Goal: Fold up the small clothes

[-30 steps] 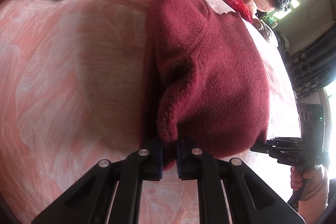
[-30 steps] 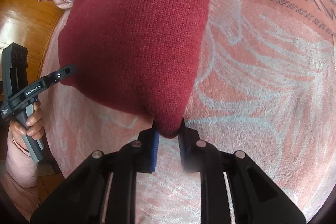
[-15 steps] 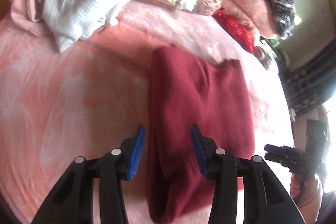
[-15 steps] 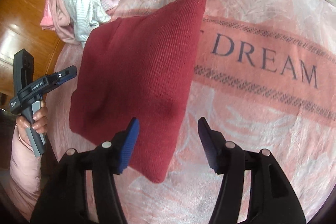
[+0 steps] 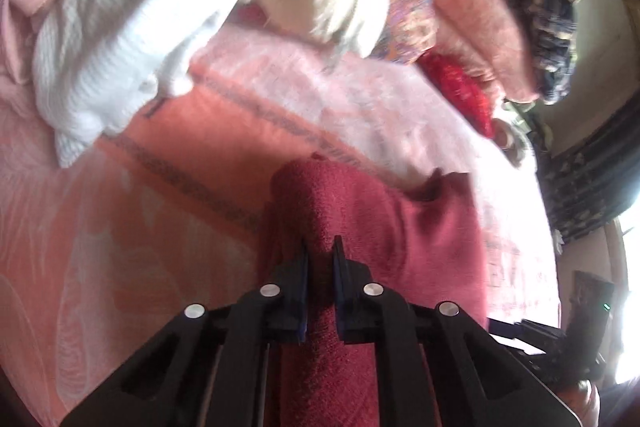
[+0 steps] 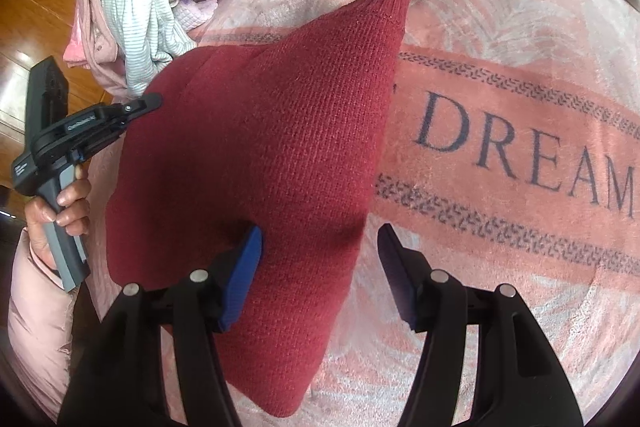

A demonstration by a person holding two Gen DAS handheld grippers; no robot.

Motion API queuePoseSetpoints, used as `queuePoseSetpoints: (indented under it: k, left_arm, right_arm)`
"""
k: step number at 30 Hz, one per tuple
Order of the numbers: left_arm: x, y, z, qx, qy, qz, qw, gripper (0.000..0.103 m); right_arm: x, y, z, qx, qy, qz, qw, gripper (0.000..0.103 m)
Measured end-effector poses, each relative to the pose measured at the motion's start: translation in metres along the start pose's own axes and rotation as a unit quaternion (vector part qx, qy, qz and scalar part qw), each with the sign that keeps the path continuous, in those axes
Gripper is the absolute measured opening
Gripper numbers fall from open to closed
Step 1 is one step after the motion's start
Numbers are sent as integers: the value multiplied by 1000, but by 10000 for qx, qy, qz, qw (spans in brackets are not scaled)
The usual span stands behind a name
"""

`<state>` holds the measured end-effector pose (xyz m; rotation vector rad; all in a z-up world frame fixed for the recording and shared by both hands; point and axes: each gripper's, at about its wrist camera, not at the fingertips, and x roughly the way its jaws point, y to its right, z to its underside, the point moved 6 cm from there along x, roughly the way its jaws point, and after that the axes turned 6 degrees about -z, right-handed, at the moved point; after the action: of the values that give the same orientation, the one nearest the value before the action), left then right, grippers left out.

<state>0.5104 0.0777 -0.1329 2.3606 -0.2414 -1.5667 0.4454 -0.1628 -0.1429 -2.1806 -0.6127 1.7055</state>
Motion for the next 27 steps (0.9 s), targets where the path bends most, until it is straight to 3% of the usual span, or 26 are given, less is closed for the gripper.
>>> queuePoseSetpoints:
  k: [3, 8, 10, 12, 13, 15, 21, 27]
  left_arm:
    - [21, -5, 5, 109, -86, -259, 9996, 10]
    - [6, -2, 4, 151, -96, -128, 9998, 18]
    - [-7, -3, 6, 161, -83, -76, 9998, 35]
    - [-20, -4, 14, 152, -143, 79, 9998, 76]
    - [-26, -5, 19, 119, -187, 152, 9996, 88]
    - [-39, -8, 36, 101, -303, 400, 9987, 88]
    - [-44, -13, 79, 165, -654, 587, 9960, 88]
    - [-31, 2, 78, 137, -775, 858, 9932, 88]
  right_arm:
    - [4, -1, 0, 31, 11, 3, 10000, 59]
    - [-4, -3, 1, -38, 35, 91, 9999, 59]
    - [-10, -6, 3, -120, 37, 107, 9999, 59]
    - [-15, -9, 7, -227, 24, 138, 9996, 60]
    - [-18, -10, 9, -256, 21, 145, 9996, 61]
    - [-23, -9, 16, -264, 16, 105, 9996, 61]
    - [-28, -7, 33, -186, -87, 32, 9998, 63]
    - [-20, -6, 29, -5, -100, -19, 9999, 68]
